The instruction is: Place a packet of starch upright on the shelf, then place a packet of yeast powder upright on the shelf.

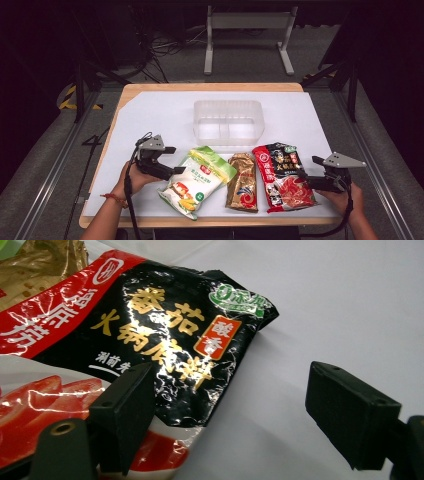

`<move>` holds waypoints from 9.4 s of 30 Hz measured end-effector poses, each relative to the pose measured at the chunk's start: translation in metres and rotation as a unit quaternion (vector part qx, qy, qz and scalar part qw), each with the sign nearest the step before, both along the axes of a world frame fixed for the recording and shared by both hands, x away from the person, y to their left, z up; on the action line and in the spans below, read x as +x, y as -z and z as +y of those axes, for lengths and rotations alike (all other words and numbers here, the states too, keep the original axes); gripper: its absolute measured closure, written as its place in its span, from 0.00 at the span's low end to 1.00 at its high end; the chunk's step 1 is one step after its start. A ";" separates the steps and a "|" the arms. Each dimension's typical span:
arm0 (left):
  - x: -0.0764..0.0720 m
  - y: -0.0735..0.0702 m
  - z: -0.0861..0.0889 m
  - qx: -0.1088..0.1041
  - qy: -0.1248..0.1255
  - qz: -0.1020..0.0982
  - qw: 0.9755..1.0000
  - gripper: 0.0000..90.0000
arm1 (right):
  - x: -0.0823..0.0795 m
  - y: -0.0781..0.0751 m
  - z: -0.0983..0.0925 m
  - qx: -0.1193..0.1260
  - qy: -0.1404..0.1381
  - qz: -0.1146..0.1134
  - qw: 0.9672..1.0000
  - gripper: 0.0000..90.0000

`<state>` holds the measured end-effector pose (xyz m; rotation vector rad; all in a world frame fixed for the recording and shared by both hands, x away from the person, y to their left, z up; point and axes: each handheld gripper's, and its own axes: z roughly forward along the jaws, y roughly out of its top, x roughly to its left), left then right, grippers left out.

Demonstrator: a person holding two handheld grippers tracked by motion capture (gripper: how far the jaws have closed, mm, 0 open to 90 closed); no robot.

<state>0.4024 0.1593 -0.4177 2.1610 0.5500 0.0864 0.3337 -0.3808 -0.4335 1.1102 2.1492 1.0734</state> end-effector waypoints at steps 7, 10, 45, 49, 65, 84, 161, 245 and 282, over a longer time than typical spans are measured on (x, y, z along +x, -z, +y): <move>0.013 0.007 -0.023 0.022 0.022 0.032 0.999 0.15 | -0.001 -0.002 0.002 0.001 -0.007 -0.003 1.000 0.23; 0.020 0.010 -0.028 0.031 0.021 0.046 0.998 0.14 | -0.001 -0.002 0.002 0.001 -0.008 0.000 1.000 0.23; 0.027 0.014 -0.066 0.039 0.130 0.092 0.986 0.99 | -0.001 0.001 0.000 0.015 -0.018 0.013 1.000 0.22; 0.023 0.009 -0.060 0.027 0.113 0.080 0.990 1.00 | -0.001 0.000 -0.001 0.014 -0.018 0.014 1.000 0.22; -0.001 -0.027 -0.021 -0.060 0.044 0.012 0.997 1.00 | -0.003 -0.004 -0.005 0.030 -0.008 0.001 1.000 0.23; -0.037 -0.078 -0.012 -0.140 0.021 -0.051 0.989 1.00 | -0.005 -0.008 -0.010 0.041 -0.002 -0.008 0.999 0.23; 0.038 -0.097 -0.072 -0.248 -0.219 -0.094 0.939 1.00 | -0.008 -0.009 -0.010 0.053 -0.003 -0.015 0.998 0.23; 0.068 -0.054 -0.079 -0.175 -0.205 -0.160 0.950 0.88 | -0.010 -0.007 -0.006 0.046 -0.009 -0.012 0.999 0.23; -0.012 -0.031 -0.053 -0.082 -0.035 -0.137 0.987 0.42 | -0.001 -0.008 0.001 0.038 -0.012 -0.010 0.999 0.23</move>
